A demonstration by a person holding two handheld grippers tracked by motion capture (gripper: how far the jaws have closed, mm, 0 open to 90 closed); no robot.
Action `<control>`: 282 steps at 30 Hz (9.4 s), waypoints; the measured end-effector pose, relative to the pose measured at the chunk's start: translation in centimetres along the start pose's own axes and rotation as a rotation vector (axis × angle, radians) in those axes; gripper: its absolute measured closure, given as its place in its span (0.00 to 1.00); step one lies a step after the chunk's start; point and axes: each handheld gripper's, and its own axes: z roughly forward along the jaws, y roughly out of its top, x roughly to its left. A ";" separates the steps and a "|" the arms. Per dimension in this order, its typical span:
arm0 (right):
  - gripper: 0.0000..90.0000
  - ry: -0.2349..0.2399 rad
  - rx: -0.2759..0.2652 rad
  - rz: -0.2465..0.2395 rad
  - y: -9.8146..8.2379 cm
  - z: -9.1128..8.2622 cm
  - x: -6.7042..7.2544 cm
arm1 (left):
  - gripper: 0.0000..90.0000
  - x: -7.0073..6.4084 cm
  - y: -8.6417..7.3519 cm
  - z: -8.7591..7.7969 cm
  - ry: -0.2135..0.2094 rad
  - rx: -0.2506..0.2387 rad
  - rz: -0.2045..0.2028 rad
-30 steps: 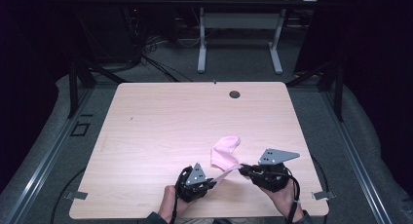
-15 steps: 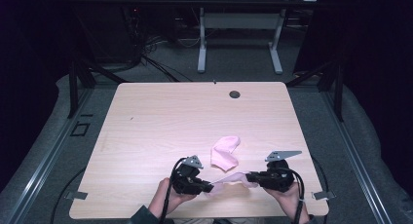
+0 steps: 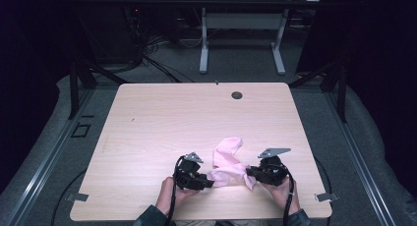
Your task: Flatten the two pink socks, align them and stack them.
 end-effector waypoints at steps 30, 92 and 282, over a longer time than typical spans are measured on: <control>0.83 -0.031 0.131 -0.023 0.7 1.4 1.6 | 0.83 1.4 -2.4 -3.5 0.036 -0.011 -0.182; 0.41 0.004 0.076 -0.336 6.0 2.3 5.2 | 0.00 4.5 -6.5 -5.1 0.538 -0.102 -0.055; 0.94 0.033 0.082 -0.023 -1.2 -1.9 3.2 | 0.99 -1.6 -3.3 -3.9 0.197 0.069 -0.026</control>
